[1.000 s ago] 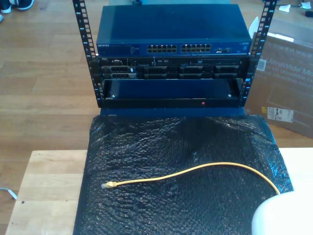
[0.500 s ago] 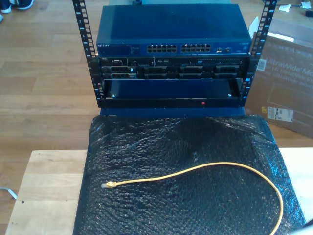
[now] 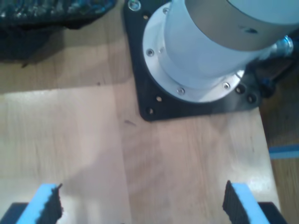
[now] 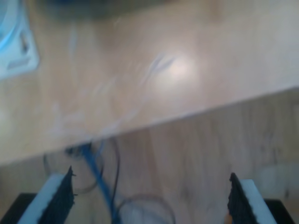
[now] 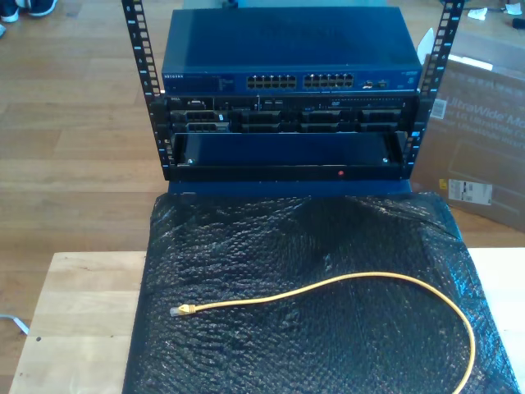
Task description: Grab the cable and plug it in
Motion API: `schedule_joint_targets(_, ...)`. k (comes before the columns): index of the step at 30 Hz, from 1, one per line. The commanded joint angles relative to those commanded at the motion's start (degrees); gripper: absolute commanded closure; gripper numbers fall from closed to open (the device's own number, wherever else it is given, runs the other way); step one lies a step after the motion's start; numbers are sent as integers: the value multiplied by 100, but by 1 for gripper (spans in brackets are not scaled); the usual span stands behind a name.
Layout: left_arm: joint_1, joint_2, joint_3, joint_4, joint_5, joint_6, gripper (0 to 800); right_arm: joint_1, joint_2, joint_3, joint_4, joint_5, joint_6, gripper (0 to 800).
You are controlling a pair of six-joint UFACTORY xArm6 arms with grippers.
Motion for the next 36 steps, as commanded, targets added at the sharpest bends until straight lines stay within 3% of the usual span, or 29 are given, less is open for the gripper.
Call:
schedule_joint_targets(3, -141, 0, 0, -114, 0, -220, 0, 9, 149, -255, 325, 387, 167, 28)
schedule_joint_targets(11, -237, 18, -105, -791, 149, -554, 0, 422, 378, -607, 589, 642, 695, 28)
schedule_joint_targets(18, -554, 9, -88, -1116, 281, -1055, 0, 800, 457, -659, 791, 765, 1020, 28)
schedule_joint_targets(36, -563, 18, -70, -1837, 193, -1670, 0, 1389, 536, -809, 1609, 1029, 1626, 28)
